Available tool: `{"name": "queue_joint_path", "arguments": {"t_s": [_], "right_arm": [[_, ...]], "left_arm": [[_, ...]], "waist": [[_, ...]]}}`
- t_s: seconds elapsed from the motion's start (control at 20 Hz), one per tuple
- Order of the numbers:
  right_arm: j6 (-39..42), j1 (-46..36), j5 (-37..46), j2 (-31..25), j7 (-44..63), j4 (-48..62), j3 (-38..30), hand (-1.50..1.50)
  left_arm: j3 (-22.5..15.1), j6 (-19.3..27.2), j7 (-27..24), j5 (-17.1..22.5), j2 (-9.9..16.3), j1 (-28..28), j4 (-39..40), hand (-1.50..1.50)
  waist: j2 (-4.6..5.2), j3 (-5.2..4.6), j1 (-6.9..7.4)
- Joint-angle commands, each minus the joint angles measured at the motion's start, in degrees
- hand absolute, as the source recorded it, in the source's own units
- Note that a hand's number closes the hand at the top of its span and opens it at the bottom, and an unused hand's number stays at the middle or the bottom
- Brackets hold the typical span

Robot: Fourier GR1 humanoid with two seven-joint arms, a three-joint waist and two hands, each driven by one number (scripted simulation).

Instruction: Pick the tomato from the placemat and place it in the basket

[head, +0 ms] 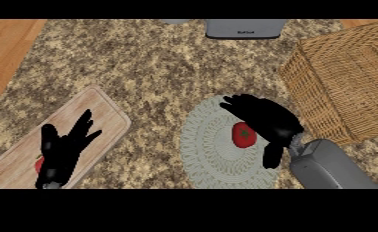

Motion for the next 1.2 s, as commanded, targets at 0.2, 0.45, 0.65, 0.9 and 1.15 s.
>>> {"name": "queue_joint_path", "arguments": {"t_s": [0.2,0.45,0.65,0.9,1.15], "right_arm": [[2.09,1.59,5.55,0.45,0.69,2.61,1.99,-1.5],[-0.01,-0.61,7.94,4.91,0.78,9.07,1.48,-1.5],[-1.45,-0.98,8.76,4.66,-3.14,10.7,-0.04,-1.5],[-1.54,-0.28,10.83,6.85,-3.48,12.27,0.74,-1.5],[-2.67,-1.51,11.66,6.02,-6.63,15.18,-2.0,1.5]], "left_arm": [[2.2,-4.11,-1.74,1.34,1.24,2.72,4.58,0.0],[-0.67,-0.5,-4.13,-3.29,-1.87,5.37,4.05,0.0],[0.29,0.04,2.41,-2.1,-2.36,-1.26,3.8,0.0],[0.84,-0.73,1.03,-2.62,-2.12,0.91,3.85,0.0],[1.45,-3.52,0.25,-1.58,-1.02,4.22,1.72,0.0]], "waist": [[0.4,-0.68,-0.16],[0.48,-0.65,0.18],[0.49,-0.65,-0.26],[0.45,-0.65,-0.15],[0.44,-0.65,0.09]]}}
